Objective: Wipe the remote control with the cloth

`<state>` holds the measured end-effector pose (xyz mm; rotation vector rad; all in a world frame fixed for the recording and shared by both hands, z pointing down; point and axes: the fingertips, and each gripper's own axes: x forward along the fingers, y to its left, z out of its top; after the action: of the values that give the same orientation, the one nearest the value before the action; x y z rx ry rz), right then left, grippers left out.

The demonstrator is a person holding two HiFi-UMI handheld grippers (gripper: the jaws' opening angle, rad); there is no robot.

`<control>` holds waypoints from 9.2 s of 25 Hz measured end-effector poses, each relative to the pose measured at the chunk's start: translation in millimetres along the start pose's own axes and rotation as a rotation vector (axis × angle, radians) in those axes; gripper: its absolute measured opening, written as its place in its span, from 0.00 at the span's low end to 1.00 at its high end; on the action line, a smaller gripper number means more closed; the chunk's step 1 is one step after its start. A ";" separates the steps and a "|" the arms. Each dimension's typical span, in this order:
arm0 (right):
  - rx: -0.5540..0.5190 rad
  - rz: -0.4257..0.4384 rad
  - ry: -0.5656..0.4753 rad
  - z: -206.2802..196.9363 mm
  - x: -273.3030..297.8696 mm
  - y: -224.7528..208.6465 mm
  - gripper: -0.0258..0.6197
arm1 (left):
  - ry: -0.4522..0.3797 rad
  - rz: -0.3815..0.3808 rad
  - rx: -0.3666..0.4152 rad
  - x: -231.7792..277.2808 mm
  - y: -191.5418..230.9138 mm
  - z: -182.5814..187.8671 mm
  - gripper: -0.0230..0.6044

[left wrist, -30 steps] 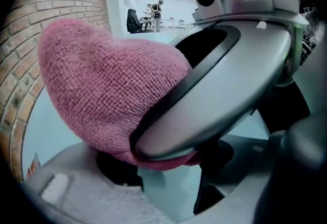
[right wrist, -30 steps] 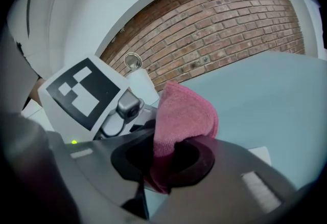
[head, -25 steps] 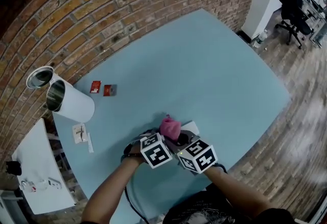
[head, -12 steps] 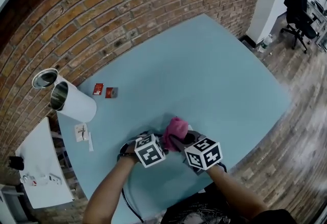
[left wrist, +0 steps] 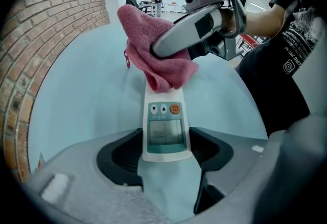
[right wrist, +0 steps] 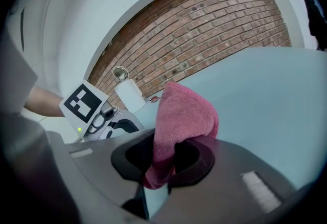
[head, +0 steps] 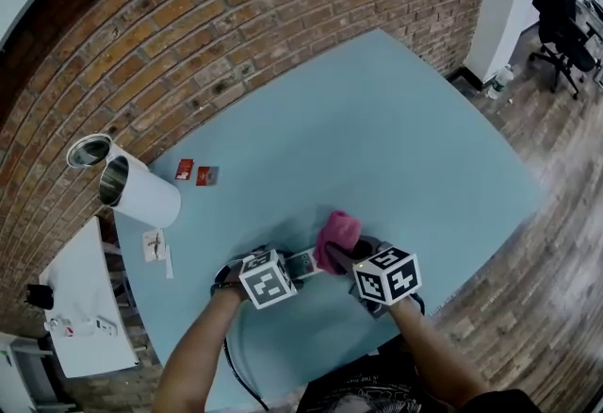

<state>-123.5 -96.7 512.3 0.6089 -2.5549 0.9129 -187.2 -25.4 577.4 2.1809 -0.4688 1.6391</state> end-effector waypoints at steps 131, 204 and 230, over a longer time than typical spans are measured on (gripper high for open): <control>-0.577 0.299 0.167 34.0 85.2 57.7 0.14 | 0.071 0.005 -0.040 -0.3 0.1 2.5 0.51; -0.247 -0.166 -0.180 22.6 -52.4 -74.2 0.14 | -0.828 -0.834 -1.237 -42.7 -38.1 63.9 0.50; -0.289 -0.085 -0.175 16.7 -19.9 -39.3 0.14 | -1.013 -0.838 -1.335 -45.4 -14.9 85.2 0.50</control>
<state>-90.0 -129.8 510.8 0.7283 -2.7206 0.4670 -120.8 -51.5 510.7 1.4872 -0.5241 -0.3468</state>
